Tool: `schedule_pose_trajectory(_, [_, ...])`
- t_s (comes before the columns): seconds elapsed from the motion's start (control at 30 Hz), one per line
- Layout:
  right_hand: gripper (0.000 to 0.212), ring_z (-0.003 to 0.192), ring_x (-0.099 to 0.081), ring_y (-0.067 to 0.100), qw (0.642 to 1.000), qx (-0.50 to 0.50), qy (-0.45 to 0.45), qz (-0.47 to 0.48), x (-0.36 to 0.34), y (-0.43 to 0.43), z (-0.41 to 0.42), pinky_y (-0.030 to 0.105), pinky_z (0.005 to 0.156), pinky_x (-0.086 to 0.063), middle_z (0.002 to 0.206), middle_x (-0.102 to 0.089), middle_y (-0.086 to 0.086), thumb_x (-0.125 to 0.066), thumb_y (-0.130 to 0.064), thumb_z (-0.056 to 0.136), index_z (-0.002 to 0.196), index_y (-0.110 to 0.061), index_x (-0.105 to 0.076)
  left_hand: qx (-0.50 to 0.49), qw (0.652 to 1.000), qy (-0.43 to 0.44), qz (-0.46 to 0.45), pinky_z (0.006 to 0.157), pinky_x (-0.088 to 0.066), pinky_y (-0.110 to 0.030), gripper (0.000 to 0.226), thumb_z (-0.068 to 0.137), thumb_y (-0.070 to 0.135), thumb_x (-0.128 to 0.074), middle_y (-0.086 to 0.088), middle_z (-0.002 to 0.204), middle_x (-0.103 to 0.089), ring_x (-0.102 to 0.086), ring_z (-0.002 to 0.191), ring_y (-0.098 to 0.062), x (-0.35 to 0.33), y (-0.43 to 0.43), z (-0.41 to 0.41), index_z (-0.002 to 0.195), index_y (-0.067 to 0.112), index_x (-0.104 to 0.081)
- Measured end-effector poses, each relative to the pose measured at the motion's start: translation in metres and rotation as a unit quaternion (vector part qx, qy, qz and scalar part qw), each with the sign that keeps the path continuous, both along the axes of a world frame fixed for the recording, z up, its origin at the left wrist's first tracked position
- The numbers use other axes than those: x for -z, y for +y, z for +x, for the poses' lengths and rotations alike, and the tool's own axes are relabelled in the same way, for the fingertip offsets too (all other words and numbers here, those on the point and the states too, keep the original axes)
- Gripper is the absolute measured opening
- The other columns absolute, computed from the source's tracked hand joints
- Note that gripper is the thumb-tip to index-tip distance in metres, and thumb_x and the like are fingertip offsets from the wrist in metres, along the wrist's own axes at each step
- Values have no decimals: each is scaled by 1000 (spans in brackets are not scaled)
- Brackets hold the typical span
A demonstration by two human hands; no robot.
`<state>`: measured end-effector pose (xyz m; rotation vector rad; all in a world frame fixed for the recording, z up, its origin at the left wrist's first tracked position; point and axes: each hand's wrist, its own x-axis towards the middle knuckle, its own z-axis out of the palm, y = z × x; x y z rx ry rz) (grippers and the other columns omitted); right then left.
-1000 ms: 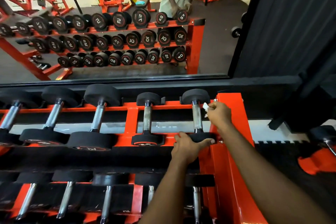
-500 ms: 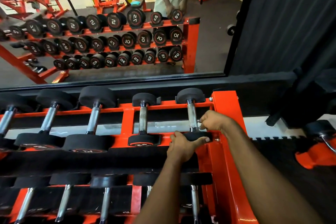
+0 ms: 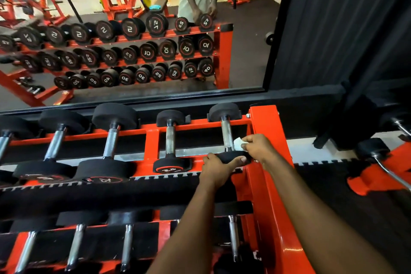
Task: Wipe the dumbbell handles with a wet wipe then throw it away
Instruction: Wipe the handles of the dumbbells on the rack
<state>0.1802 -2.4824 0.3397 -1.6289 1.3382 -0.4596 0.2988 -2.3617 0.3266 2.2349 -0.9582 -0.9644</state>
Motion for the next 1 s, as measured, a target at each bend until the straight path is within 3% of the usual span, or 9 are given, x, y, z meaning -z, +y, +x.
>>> schedule_pose_trajectory(0.13, [26, 94, -69, 22, 984, 122, -111, -66, 6, 32, -13, 42, 89, -56, 102, -72, 4, -61, 0, 87, 111, -7, -70, 31, 999, -9, -40, 104, -48, -48, 114, 58, 98, -50, -7, 131, -56, -55, 124, -29, 6, 21, -4, 134, 14, -49])
schedule_pose_trajectory(0.27, [30, 93, -71, 24, 959, 217, -150, -105, 21, 68, -30, 50, 85, -58, 101, -74, 2, -59, -10, 83, 110, -15, -71, 65, 996, -14, -61, 108, -40, -47, 83, 85, 66, -63, -16, 138, -50, -47, 130, -35, 0, 53, -10, 141, 7, -45])
schedule_pose_trajectory(0.5, [28, 97, -69, 29, 970, 210, -95, -82, 35, 149, -44, 51, 90, -55, 105, -73, 10, -61, 2, 86, 111, -7, -70, 90, 992, -15, -83, 102, -46, -45, 53, 94, 46, -64, -15, 131, -54, -55, 121, -33, 5, 127, -5, 130, 8, -53])
schedule_pose_trajectory(0.7, [29, 97, -69, 28, 982, 164, -42, -80, 56, 238, -67, 45, 92, -53, 101, -73, 6, -61, 4, 84, 100, -18, -71, 102, 992, -3, -74, 92, -44, -35, 42, 96, 38, -64, -14, 122, -59, -57, 114, -31, 29, 204, -10, 125, 7, -59])
schedule_pose_trajectory(0.87, [34, 90, -70, 30, 987, 153, -21, -43, 79, 294, -95, 53, 82, -57, 96, -73, 4, -61, 3, 84, 85, -31, -67, 95, 994, 40, -41, 94, -48, -40, 44, 94, 40, -66, -17, 120, -63, -60, 112, -36, 50, 252, -30, 122, 7, -59])
schedule_pose_trajectory(1.0, [42, 85, -69, 29, 989, 146, -23, -11, 68, 320, -93, 44, 75, -59, 101, -70, 14, -54, 13, 88, 83, -27, -65, 75, 995, 57, -41, 100, -48, -43, 55, 92, 45, -67, -18, 126, -60, -57, 117, -36, 61, 276, -36, 129, 5, -57])
